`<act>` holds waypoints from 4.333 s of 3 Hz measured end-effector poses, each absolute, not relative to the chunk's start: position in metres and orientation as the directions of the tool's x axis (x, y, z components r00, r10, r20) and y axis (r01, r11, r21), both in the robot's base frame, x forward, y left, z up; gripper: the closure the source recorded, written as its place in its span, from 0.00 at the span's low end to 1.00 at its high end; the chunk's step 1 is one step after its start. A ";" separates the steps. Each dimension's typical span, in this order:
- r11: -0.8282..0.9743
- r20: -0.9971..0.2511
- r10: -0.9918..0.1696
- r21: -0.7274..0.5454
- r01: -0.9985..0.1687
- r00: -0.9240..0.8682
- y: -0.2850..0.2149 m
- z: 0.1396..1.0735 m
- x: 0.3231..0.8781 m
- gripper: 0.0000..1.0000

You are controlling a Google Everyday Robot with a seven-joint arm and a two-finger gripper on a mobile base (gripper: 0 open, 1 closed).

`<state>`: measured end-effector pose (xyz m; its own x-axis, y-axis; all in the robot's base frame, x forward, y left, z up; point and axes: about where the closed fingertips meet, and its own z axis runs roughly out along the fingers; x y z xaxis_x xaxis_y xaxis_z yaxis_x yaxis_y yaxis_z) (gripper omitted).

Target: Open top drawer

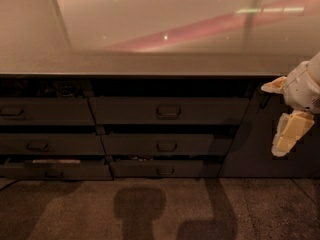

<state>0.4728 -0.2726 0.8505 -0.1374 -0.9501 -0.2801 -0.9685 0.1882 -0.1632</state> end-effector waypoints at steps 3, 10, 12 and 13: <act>0.044 -0.200 -0.980 -0.160 -0.986 -0.011 -0.273 0.846 0.471 0.00; 0.126 -0.641 -0.765 -0.055 -0.991 -0.061 -0.351 0.698 0.553 0.00; 0.087 -0.557 -0.830 -0.155 -0.984 0.014 -0.311 0.715 0.561 0.00; 0.080 -0.535 -0.845 -0.155 -0.985 0.016 -0.302 0.707 0.552 0.00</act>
Offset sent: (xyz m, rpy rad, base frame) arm -0.0017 0.0024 -0.0033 -0.1034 0.0280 0.0932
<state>0.5524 -0.3021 0.7069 0.0158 -0.8447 -0.5350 -0.9846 0.0801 -0.1555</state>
